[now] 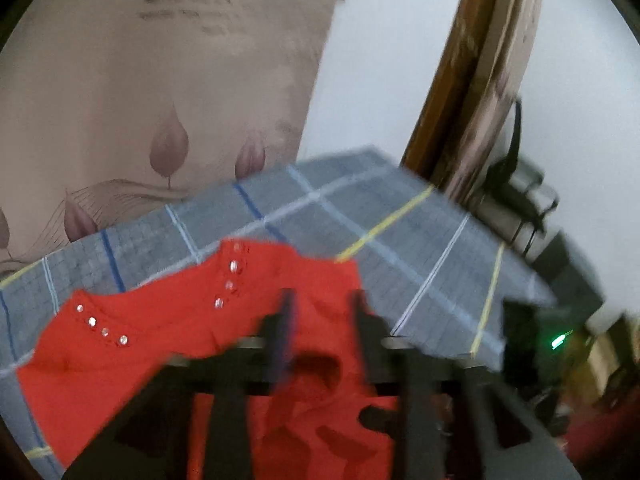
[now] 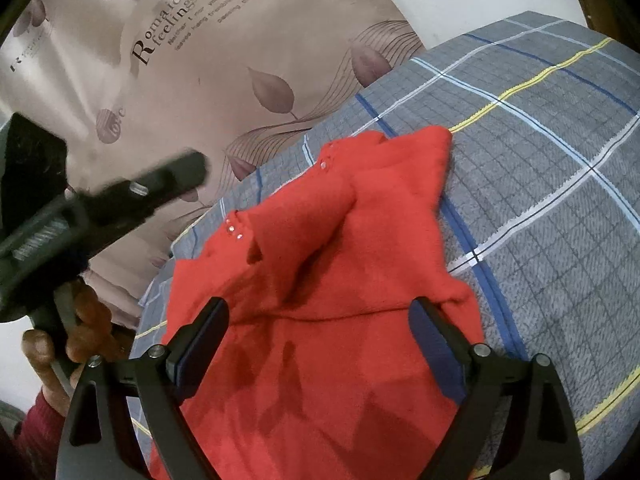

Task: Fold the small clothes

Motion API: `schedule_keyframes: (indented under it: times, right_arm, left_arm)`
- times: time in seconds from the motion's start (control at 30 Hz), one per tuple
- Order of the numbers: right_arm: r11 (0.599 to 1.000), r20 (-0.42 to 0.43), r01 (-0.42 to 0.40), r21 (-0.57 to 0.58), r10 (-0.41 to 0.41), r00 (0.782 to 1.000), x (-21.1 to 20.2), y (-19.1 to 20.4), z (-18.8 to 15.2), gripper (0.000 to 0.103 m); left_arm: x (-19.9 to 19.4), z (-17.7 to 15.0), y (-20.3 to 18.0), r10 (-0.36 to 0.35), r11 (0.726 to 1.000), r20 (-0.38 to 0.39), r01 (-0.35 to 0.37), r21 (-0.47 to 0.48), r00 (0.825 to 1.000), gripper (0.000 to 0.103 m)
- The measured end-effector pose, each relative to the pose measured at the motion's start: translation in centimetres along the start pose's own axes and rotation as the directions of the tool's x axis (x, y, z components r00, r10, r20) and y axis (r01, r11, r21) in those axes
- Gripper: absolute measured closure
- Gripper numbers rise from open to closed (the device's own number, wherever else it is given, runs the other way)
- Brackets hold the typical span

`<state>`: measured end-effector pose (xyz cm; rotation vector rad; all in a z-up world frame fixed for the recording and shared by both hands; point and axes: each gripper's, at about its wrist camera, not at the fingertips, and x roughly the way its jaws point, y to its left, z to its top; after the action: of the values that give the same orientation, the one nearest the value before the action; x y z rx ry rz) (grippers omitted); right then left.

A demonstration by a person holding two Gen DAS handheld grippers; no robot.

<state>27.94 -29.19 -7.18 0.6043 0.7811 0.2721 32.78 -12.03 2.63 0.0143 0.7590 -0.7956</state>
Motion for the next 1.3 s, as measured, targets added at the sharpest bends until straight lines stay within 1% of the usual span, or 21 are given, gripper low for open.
schedule_keyframes:
  times: [0.03, 0.1, 0.13, 0.2, 0.3, 0.33, 0.4, 0.5, 0.57, 0.6, 0.63, 0.67, 0.7, 0.73, 0.83, 0.9, 0.93, 0.97, 1.03, 1.17, 1.3]
  right_arm:
    - [1.0, 0.002, 0.005, -0.004, -0.005, 1.0, 0.0, 0.1, 0.0, 0.013]
    - [1.0, 0.008, 0.014, -0.011, -0.014, 1.0, -0.1, 0.1, -0.1, 0.013]
    - [1.0, 0.011, 0.017, -0.013, -0.016, 1.0, -0.2, 0.1, -0.1, 0.013]
    - [1.0, 0.006, 0.017, -0.006, -0.017, 1.0, -0.4, 0.0, 0.0, 0.013]
    - [0.999, 0.007, -0.034, 0.003, 0.034, 0.999, -1.0, -0.3, 0.8, 0.013]
    - [1.0, 0.004, -0.023, -0.01, 0.023, 1.0, -1.0, -0.1, 1.1, 0.013]
    - [0.994, -0.023, 0.062, -0.087, -0.064, 0.998, -0.2, 0.8, 1.7, 0.015]
    - [0.955, 0.005, 0.194, -0.222, -0.198, 0.98, 1.0, 3.1, 2.4, 0.017]
    - [0.911, 0.024, 0.269, -0.314, -0.275, 0.961, 2.2, 5.0, 2.9, 0.017]
    - [0.875, 0.017, 0.314, -0.368, -0.331, 0.944, 3.3, 6.0, 3.2, 0.019]
    - [0.835, 0.005, 0.353, -0.423, -0.387, 0.922, 4.6, 6.8, 3.3, 0.025]
    - [0.788, 0.007, 0.393, -0.474, -0.442, 0.897, 6.1, 7.3, 3.4, 0.048]
    - [0.742, 0.017, 0.431, -0.513, -0.494, 0.869, 7.2, 7.4, 3.5, 0.082]
    - [0.719, 0.022, 0.457, -0.524, -0.525, 0.851, 7.8, 7.1, 3.8, 0.092]
    - [0.915, -0.028, 0.342, -0.216, -0.356, 0.934, 4.3, 2.4, 5.9, 0.093]
    - [0.983, -0.04, 0.184, -0.003, -0.184, 0.982, 2.3, -1.8, 6.2, 0.085]
    - [0.992, -0.056, 0.089, 0.092, -0.084, 0.995, 1.9, -3.8, 6.1, 0.085]
    - [0.984, -0.076, 0.014, 0.178, -0.001, 0.997, 1.9, -5.5, 6.0, 0.085]
    - [0.963, -0.08, -0.058, 0.263, 0.081, 0.993, 1.8, -7.5, 5.7, 0.085]
    - [0.969, -0.075, -0.091, 0.23, 0.111, 0.991, 1.8, -7.3, 6.1, 0.082]
    - [0.963, -0.079, -0.1, 0.252, 0.123, 0.989, 2.2, -7.9, 6.8, 0.08]
  left_arm:
    - [-1.3, 0.2, 0.2, -0.008, 1.0, 0.072, 0.009, -0.02, 0.997, 0.03]
    - [-2.7, 0.7, 1.2, -0.007, 0.999, 0.163, 0.014, -0.044, 0.987, 0.026]
    - [-3.4, 0.8, 1.6, 0.005, 0.998, 0.179, 0.006, -0.059, 0.984, 0.022]
    - [-4.8, 0.0, 2.5, 0.051, 0.995, 0.189, -0.032, -0.099, 0.981, 0.02]
    - [-5.9, -3.8, 4.9, 0.122, 0.982, 0.171, -0.095, -0.162, 0.978, 0.018]
    - [-6.0, -5.5, 6.0, 0.151, 0.973, 0.15, -0.121, -0.196, 0.977, 0.018]
    - [-6.1, -9.1, 8.6, 0.191, 0.947, 0.106, -0.154, -0.283, 0.976, 0.018]
    - [-5.8, -13.7, 12.9, 0.23, 0.877, 0.059, -0.181, -0.445, 0.971, 0.018]
    - [-6.1, -15.8, 15.2, 0.22, 0.828, 0.08, -0.142, -0.542, 0.972, 0.018]
    - [-6.8, -16.5, 16.0, 0.19, 0.808, 0.14, -0.074, -0.584, 0.972, 0.018]
    - [-7.2, -16.8, 16.4, 0.198, 0.793, 0.169, -0.056, -0.606, 0.966, 0.018]
    - [-7.4, -16.9, 16.5, 0.235, 0.787, 0.163, -0.089, -0.61, 0.958, 0.018]
    - [-7.2, -16.9, 16.4, 0.251, 0.79, 0.148, -0.115, -0.602, 0.956, 0.018]
    - [-7.1, -16.9, 16.2, 0.249, 0.796, 0.146, -0.116, -0.595, 0.957, 0.018]
    - [-6.7, -16.8, 15.5, 0.271, 0.804, 0.129, -0.151, -0.575, 0.954, 0.018]
    - [-6.5, -16.7, 15.6, 0.274, 0.801, 0.126, -0.154, -0.578, 0.953, 0.018]
    - [-6.6, -16.8, 15.5, 0.273, 0.801, 0.127, -0.152, -0.58, 0.954, 0.018]
    - [-6.6, -16.7, 15.6, 0.272, 0.799, 0.129, -0.149, -0.582, 0.954, 0.018]
    - [-6.7, -16.8, 15.7, 0.271, 0.796, 0.136, -0.142, -0.588, 0.953, 0.018]
    - [-6.8, -16.8, 15.6, 0.274, 0.795, 0.134, -0.145, -0.589, 0.953, 0.018]
    - [-7.0, -16.8, 15.6, 0.272, 0.793, 0.134, -0.143, -0.592, 0.953, 0.018]
